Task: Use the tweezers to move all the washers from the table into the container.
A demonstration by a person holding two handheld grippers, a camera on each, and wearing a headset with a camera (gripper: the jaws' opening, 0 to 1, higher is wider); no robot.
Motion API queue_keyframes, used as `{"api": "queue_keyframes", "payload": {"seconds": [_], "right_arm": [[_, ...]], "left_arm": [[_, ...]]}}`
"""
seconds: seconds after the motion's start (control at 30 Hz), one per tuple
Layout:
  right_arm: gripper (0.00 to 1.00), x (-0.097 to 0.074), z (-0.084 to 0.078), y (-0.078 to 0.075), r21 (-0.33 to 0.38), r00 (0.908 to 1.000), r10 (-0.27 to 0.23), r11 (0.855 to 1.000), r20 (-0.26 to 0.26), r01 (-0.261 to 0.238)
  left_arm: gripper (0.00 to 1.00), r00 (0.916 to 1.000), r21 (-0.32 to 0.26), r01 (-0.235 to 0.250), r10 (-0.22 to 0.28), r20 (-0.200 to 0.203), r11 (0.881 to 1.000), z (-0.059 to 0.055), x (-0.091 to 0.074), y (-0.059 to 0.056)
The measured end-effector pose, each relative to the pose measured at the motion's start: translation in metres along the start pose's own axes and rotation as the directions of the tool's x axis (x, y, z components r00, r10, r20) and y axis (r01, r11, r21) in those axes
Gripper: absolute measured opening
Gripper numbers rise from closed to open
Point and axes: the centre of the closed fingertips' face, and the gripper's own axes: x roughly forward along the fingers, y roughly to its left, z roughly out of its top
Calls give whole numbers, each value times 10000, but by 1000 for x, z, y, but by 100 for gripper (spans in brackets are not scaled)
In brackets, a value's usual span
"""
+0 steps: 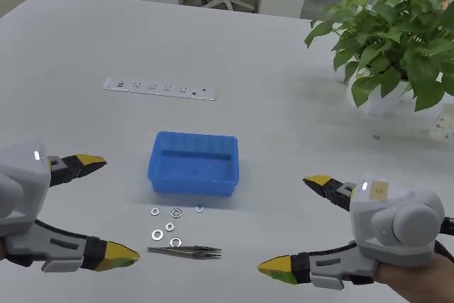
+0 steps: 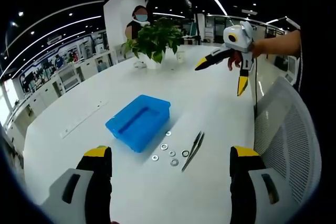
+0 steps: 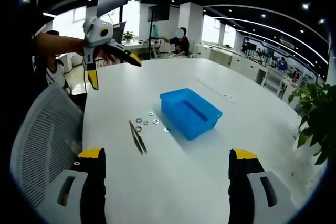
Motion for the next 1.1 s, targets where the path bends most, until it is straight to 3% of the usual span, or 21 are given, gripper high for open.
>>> {"api": "queue_keyframes", "payload": {"seconds": [0.67, 1.1], "right_arm": [[97, 5, 5, 0, -432, 9996, 231, 9988, -134, -236], [95, 7, 9, -4, -600, 9995, 266, 9978, -151, -275]], "left_arm": [[99, 9994, 154, 276, -273, -192, 9995, -3, 6, -1], [98, 9993, 254, 284, -279, -232, 9993, -4, 6, 5]]}}
